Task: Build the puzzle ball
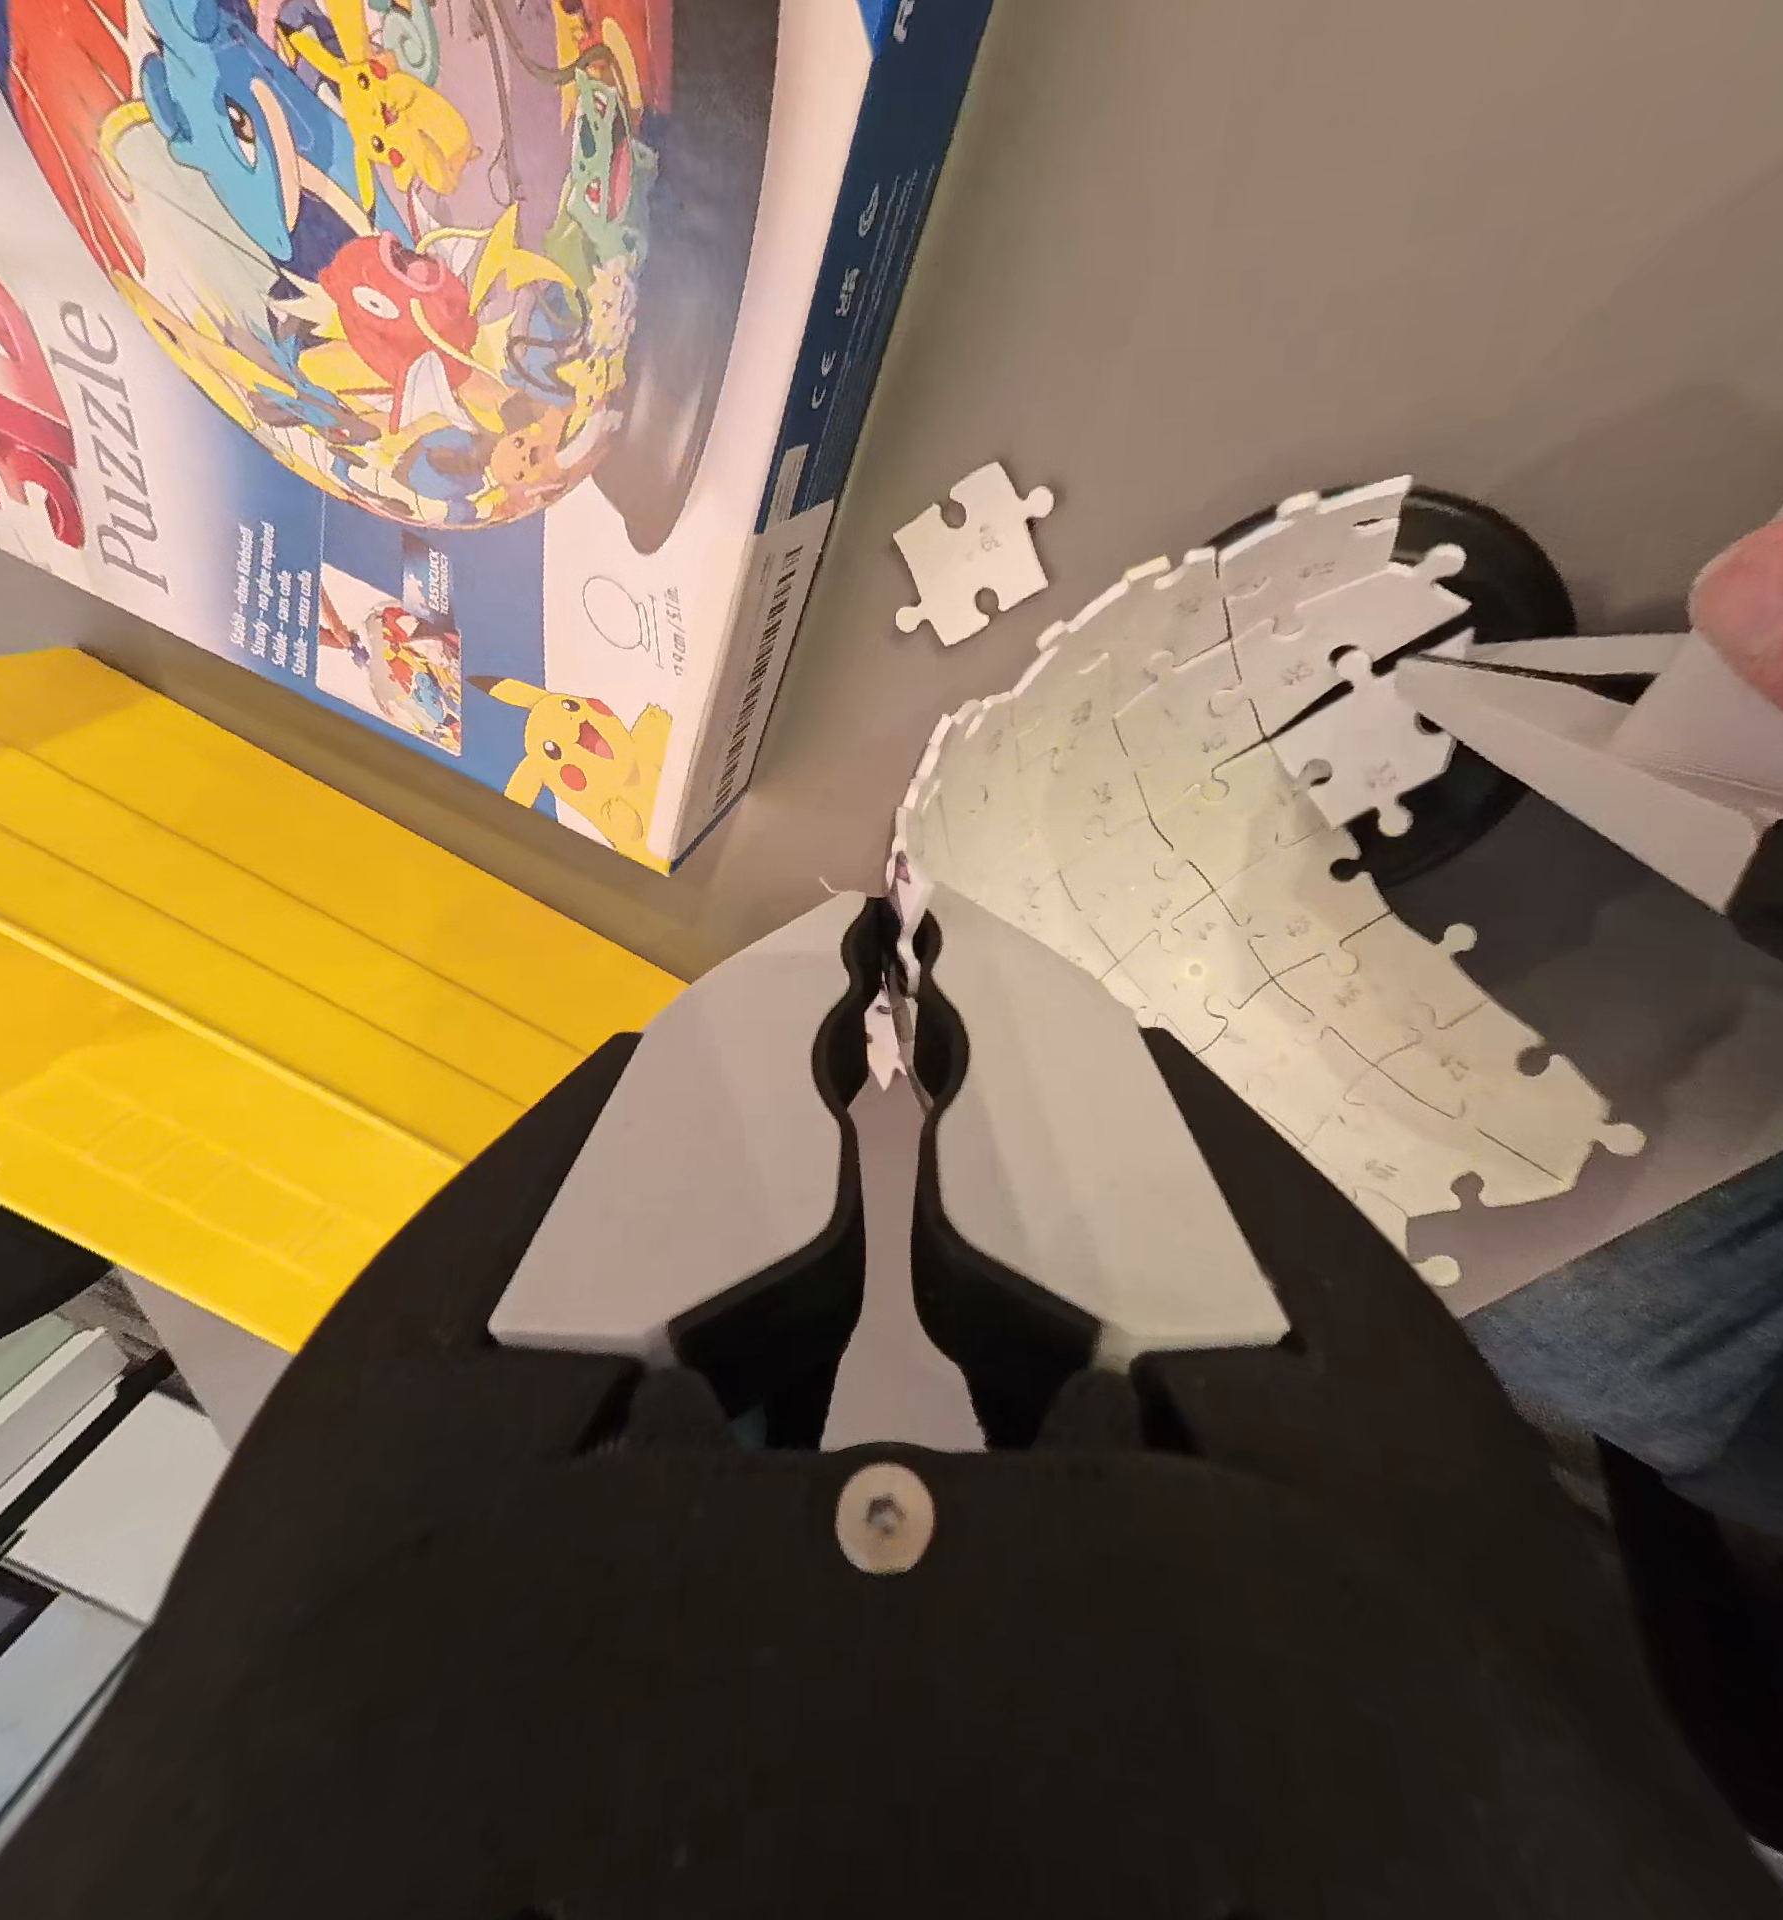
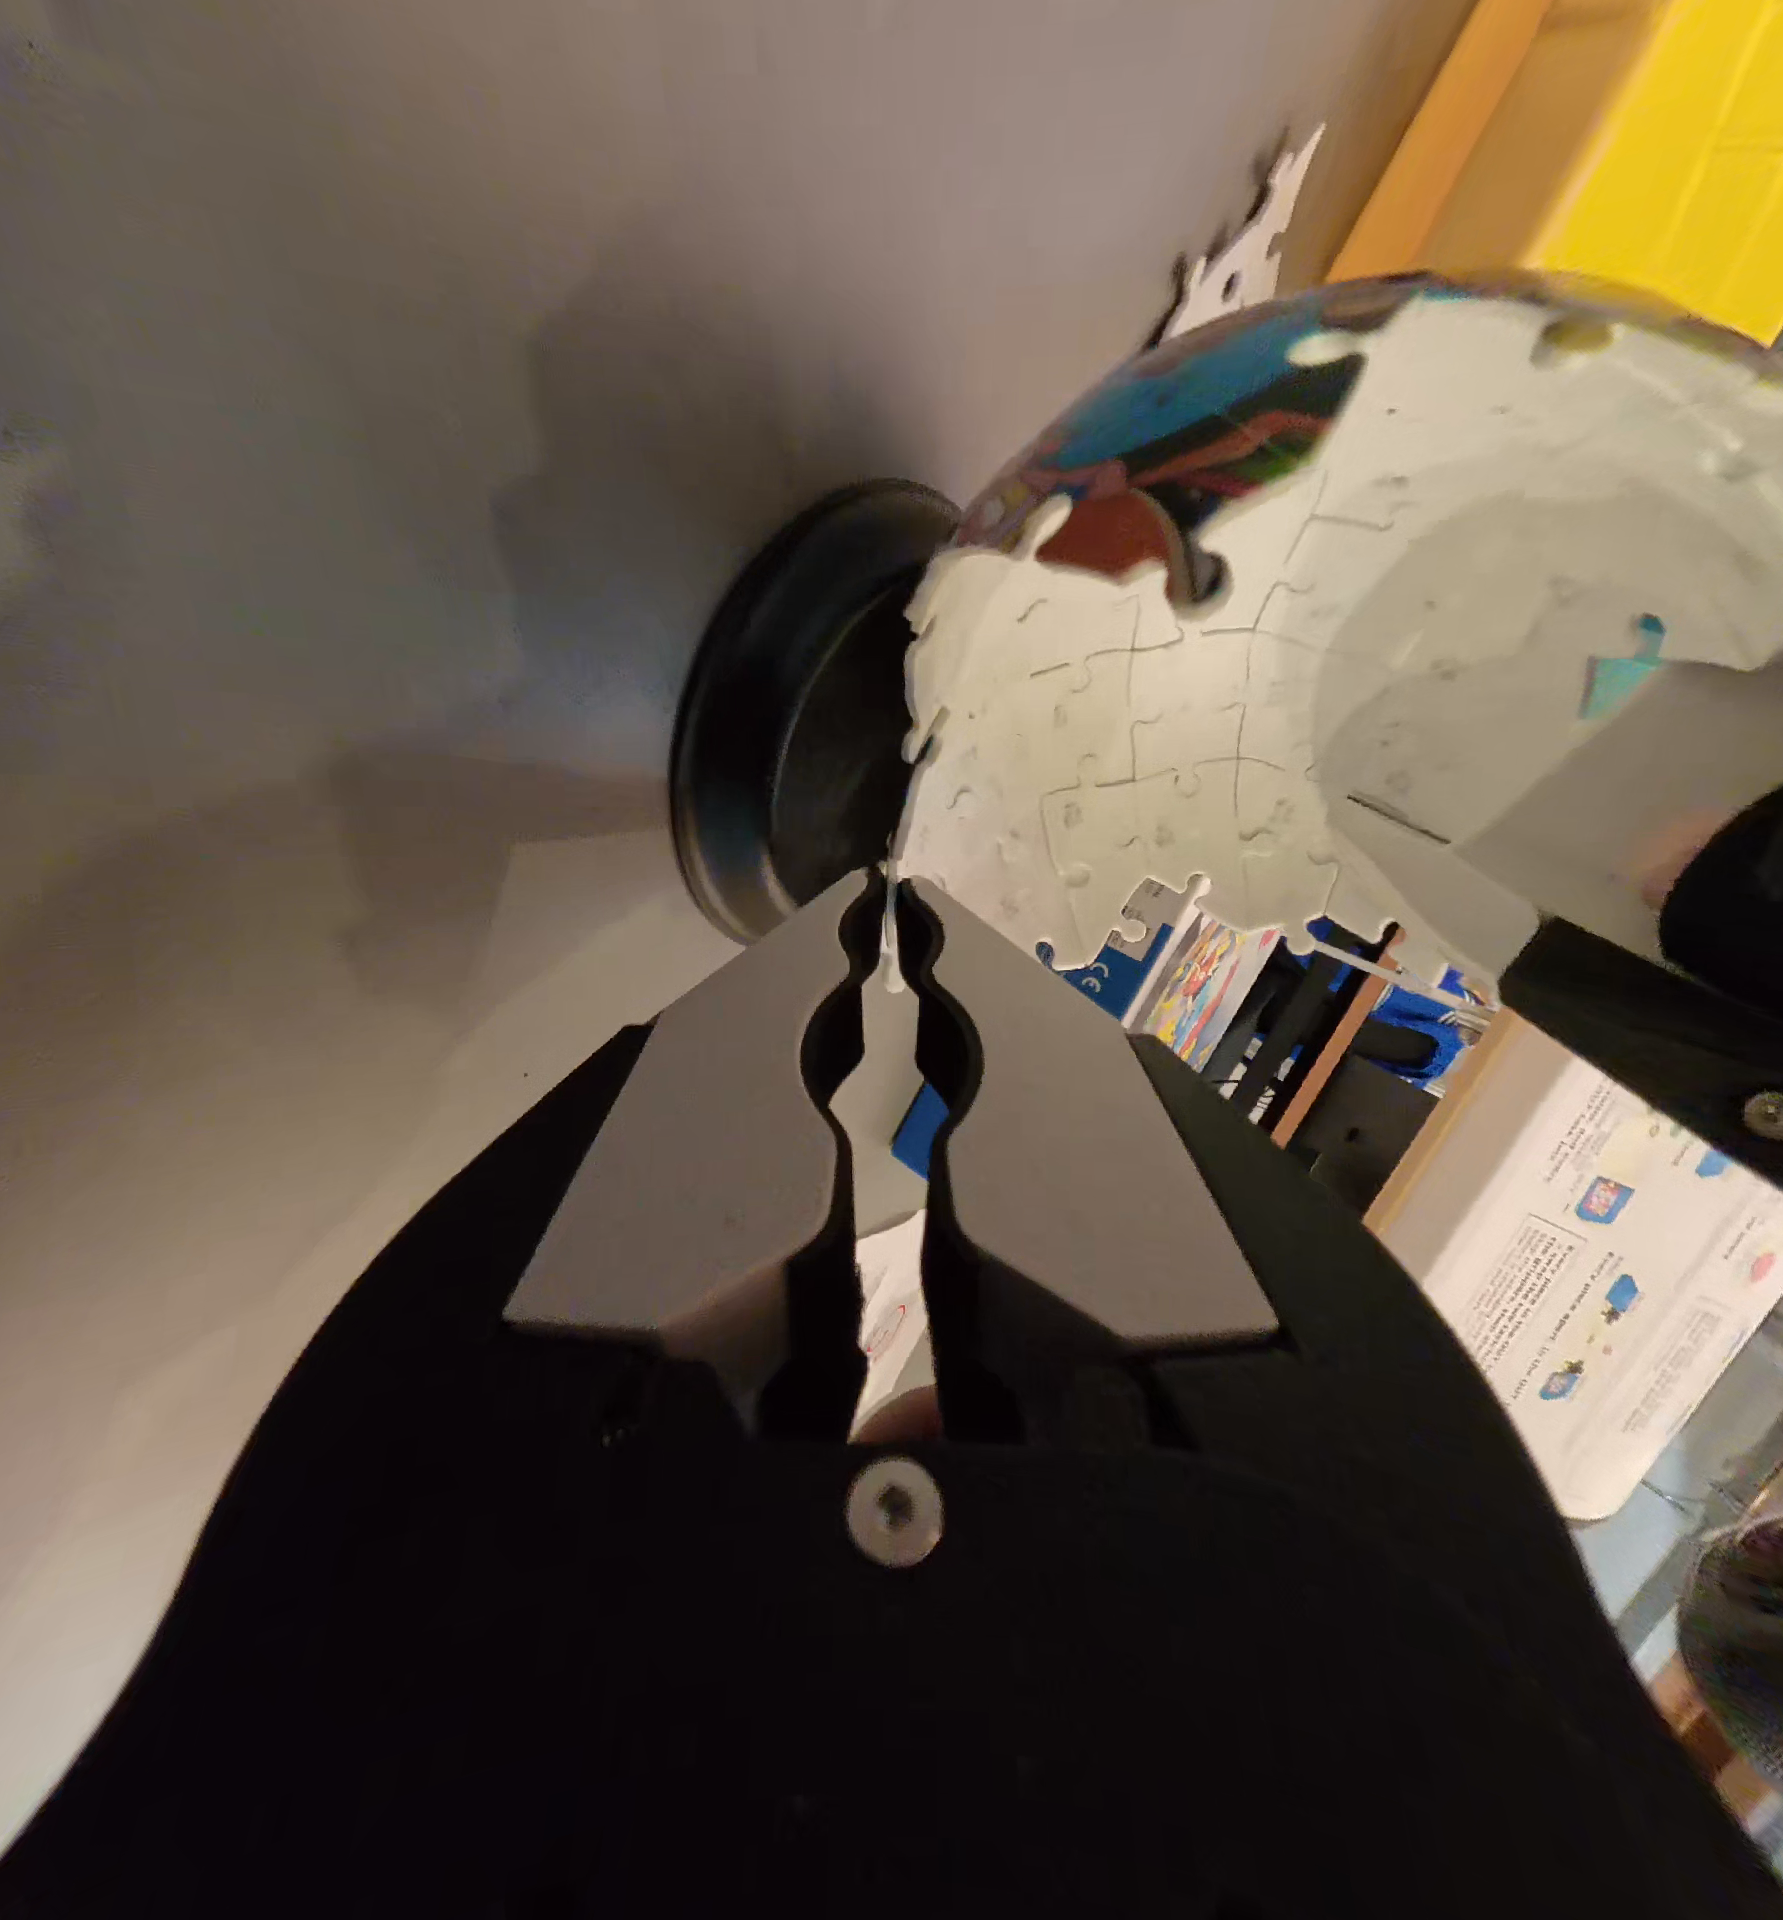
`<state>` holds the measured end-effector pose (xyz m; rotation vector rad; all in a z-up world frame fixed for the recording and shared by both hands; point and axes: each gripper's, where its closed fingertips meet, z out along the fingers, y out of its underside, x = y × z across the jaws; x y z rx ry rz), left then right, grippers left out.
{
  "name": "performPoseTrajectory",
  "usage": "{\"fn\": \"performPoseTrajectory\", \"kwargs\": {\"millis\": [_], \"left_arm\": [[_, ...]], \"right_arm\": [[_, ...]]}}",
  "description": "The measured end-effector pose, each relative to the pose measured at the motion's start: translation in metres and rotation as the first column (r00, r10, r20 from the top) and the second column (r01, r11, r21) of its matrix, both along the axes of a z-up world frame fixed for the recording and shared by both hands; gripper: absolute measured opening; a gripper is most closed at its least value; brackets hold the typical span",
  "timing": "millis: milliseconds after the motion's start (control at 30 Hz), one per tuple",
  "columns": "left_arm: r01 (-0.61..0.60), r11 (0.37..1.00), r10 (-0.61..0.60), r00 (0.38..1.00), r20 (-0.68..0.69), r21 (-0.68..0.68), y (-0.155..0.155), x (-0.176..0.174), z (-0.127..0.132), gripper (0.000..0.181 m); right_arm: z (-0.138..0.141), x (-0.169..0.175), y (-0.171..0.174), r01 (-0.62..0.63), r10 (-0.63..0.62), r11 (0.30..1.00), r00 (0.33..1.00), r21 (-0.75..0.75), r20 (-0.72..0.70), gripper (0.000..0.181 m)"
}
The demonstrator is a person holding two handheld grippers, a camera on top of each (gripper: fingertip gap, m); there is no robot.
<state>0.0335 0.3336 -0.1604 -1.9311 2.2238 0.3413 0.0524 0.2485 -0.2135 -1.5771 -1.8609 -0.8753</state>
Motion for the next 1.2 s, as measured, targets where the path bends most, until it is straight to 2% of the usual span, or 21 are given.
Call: {"fn": "performPoseTrajectory", "kwargs": {"millis": [267,667,767,867,933,1000,1200], "left_arm": [[0.025,1.000,-0.024,0.999,-0.039,0.011,0.000,0.003,-0.001,0.003],[0.023,1.000,-0.023,0.999,-0.044,0.007,0.000,0.002,-0.003,0.003],[0.022,1.000,-0.022,0.999,-0.045,0.005,0.000,0.002,-0.002,0.003],[0.023,1.000,-0.023,0.999,-0.045,0.007,-0.001,0.002,-0.002,0.003],[0.022,1.000,-0.021,0.999,-0.047,0.006,-0.001,0.002,-0.002,0.003],[0.021,1.000,-0.021,0.998,-0.051,0.010,-0.001,0.002,-0.002,0.003],[0.031,0.999,-0.030,0.998,-0.060,0.017,-0.004,0.005,0.000,0.003]], "right_arm": [[-0.005,0.001,0.001,0.009,-0.009,1.000,1.000,-0.016,0.012,0.002],[-0.001,-0.003,-0.013,0.028,-0.033,0.996,0.998,-0.089,-0.055,0.012],[0.007,-0.005,-0.022,0.033,-0.054,0.990,0.987,-0.137,-0.153,0.009],[0.018,-0.017,-0.021,0.067,-0.148,0.976,0.904,-0.209,-0.402,0.001],[0.017,-0.020,-0.015,0.089,-0.191,0.969,0.858,-0.229,-0.477,0.000],[0.008,-0.019,-0.006,0.122,-0.229,0.965,0.829,-0.233,-0.511,0.000],[-0.004,-0.018,0.006,0.164,-0.244,0.967,0.820,-0.196,-0.518,0.000]]}}
